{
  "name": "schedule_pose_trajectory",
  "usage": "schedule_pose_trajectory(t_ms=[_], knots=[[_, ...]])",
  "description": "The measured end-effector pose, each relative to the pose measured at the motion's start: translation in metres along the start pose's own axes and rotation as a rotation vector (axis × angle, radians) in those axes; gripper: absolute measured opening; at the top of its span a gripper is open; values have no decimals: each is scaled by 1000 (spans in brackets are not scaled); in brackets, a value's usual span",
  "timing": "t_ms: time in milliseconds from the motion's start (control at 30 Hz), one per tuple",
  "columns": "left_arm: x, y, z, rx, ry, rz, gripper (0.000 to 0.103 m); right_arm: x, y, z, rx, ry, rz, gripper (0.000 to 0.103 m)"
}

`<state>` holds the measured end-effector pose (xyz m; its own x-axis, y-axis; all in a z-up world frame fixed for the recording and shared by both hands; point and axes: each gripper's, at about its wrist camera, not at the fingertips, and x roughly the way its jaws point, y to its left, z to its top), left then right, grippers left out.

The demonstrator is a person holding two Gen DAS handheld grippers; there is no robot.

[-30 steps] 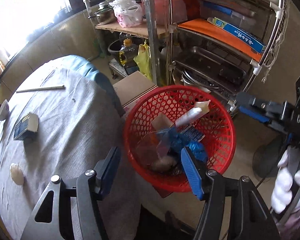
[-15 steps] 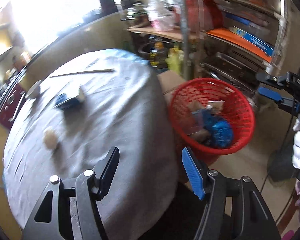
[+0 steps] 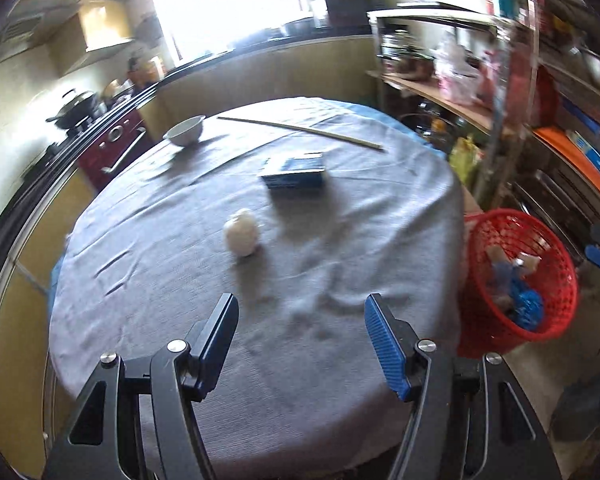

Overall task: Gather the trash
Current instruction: 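Move both tools back over the table toward the tissue ball and blue box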

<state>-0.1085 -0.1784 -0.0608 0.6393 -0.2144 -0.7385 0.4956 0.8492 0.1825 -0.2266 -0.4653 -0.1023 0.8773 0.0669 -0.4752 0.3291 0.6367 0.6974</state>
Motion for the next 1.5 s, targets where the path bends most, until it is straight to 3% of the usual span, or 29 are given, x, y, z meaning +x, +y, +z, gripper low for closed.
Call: schedule_pose_trajectory(t_ms=[467, 800, 1267, 1500], knots=[[22, 46, 10, -125, 17, 89, 66, 18, 13, -2, -33, 45, 7, 58], [35, 86, 10, -156, -12, 144, 66, 54, 30, -6, -45, 115, -23, 58], [70, 177, -25, -262, 4, 194, 66, 119, 130, -21, -233, 213, -45, 58], [77, 222, -46, -304, 8, 232, 66, 171, 176, -26, -285, 291, -5, 58]])
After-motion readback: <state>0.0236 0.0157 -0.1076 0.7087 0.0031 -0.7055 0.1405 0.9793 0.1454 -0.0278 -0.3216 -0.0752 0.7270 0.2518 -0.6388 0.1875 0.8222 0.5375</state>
